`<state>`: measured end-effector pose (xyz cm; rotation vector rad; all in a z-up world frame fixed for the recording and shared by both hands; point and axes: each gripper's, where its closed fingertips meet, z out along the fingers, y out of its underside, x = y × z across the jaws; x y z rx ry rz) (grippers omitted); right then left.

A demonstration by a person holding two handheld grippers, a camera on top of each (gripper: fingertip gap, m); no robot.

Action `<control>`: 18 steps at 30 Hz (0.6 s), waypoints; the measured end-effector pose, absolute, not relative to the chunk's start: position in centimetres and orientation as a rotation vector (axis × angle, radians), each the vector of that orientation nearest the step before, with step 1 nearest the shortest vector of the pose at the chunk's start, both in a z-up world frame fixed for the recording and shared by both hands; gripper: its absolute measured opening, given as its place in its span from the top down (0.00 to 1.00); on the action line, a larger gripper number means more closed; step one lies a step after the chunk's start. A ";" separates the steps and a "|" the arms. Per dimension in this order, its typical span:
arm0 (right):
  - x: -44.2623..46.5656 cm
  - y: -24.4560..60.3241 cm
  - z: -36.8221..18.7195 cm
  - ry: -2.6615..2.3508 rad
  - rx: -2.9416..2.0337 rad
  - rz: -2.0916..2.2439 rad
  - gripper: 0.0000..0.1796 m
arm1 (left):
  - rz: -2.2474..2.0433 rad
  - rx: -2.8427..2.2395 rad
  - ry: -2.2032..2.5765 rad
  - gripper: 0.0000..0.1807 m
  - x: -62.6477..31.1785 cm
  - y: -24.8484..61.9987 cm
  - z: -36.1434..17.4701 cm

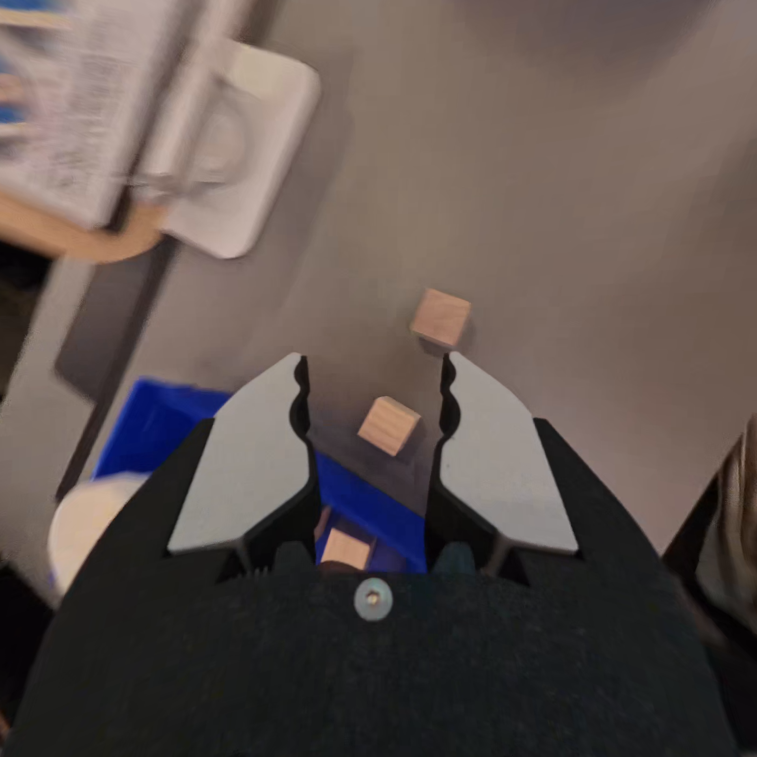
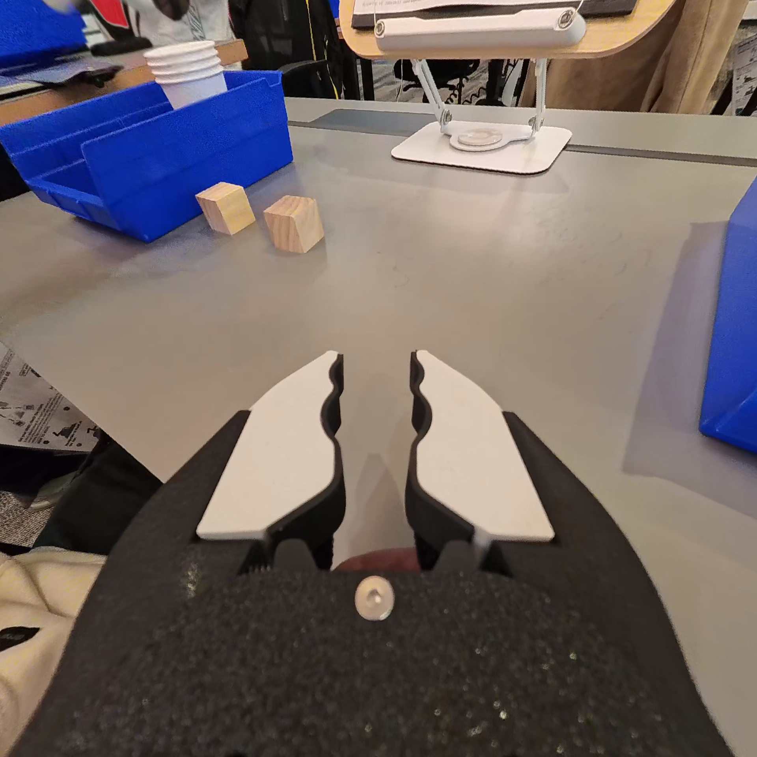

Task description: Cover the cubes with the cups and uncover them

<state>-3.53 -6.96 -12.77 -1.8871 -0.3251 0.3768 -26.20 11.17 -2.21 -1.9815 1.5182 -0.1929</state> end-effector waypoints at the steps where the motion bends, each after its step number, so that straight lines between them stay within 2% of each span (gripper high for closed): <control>1: -3.6 -6.9 -12.9 -0.324 -1.889 0.380 0.83 | -0.189 -1.992 1.352 0.67 -28.3 11.5 -0.1; 3: -3.8 -6.9 -13.1 -0.330 -1.897 0.385 0.83 | -0.113 -2.068 1.070 0.69 -33.3 11.7 1.8; 5: -4.1 -6.8 -13.2 -0.338 -1.901 0.384 0.83 | -0.001 -2.206 0.841 0.72 -38.4 11.6 0.8; 6: -4.3 -6.8 -13.3 -0.344 -1.904 0.386 0.83 | 0.035 -2.313 0.773 0.71 -40.4 11.1 -0.9; 8: -4.8 -6.7 -13.4 -0.360 -1.907 0.391 0.83 | 0.069 -2.519 0.752 0.62 -43.0 10.0 -5.0; 13: -6.0 -6.8 -13.7 -0.403 -1.913 0.398 0.83 | -0.020 -2.786 0.655 0.62 -44.3 10.4 -12.5; 18: -6.2 -7.1 -13.6 -0.416 -1.906 0.394 0.83 | -0.120 -2.909 0.499 0.63 -44.6 12.0 -16.3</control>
